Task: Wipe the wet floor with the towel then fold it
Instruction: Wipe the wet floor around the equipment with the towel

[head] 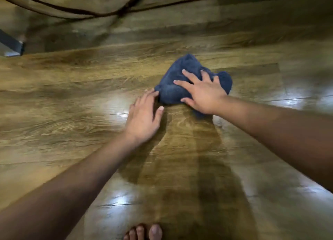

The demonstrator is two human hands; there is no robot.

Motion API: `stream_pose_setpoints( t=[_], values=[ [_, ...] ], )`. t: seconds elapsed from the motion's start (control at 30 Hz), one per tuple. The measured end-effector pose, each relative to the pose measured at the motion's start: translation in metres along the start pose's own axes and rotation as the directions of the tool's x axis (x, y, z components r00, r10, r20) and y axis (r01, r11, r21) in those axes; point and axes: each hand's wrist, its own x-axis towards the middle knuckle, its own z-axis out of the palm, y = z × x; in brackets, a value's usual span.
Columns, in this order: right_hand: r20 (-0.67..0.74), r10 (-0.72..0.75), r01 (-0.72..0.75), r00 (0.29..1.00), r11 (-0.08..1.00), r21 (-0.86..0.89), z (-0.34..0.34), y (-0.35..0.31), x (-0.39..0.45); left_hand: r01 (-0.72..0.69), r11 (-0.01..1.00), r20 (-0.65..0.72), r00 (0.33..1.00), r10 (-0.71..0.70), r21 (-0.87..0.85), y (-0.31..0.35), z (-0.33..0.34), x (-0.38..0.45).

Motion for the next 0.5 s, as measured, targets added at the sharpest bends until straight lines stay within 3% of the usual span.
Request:
stream_pose_setpoints(
  t=[0.1,0.2,0.27,0.33,0.37,0.43,0.5],
  values=[
    [0.021,0.062,-0.061,0.998,0.997,-0.044,0.009,0.052,-0.057,-0.228,0.967,0.221,0.955,0.198,0.117,0.042,0.009,0.025],
    [0.017,0.119,-0.118,0.993,0.992,-0.053,0.034,0.089,-0.139,-0.538,0.797,0.485,0.793,0.369,0.274,0.078,0.013,0.048],
    [0.014,0.152,-0.151,0.988,0.987,-0.059,0.058,0.114,-0.206,-0.646,0.676,0.575,0.721,0.387,0.355,0.105,0.022,0.060],
    [-0.040,0.301,-0.301,0.953,0.954,0.007,0.088,0.129,-0.277,-0.660,0.641,0.613,0.706,0.353,0.391,0.133,0.037,0.060],
    [-0.074,0.429,-0.424,0.900,0.903,0.070,0.103,0.130,-0.310,-0.680,0.621,0.635,0.687,0.353,0.390,0.143,0.045,0.055],
    [-0.096,0.688,-0.664,0.719,0.722,0.196,0.130,0.132,-0.373,-0.755,0.524,0.695,0.618,0.366,0.395,0.159,0.066,0.041],
    [-0.079,0.840,-0.797,0.537,0.536,0.279,0.149,0.134,-0.419,-0.793,0.463,0.740,0.575,0.350,0.397,0.172,0.087,0.029]
  ],
)
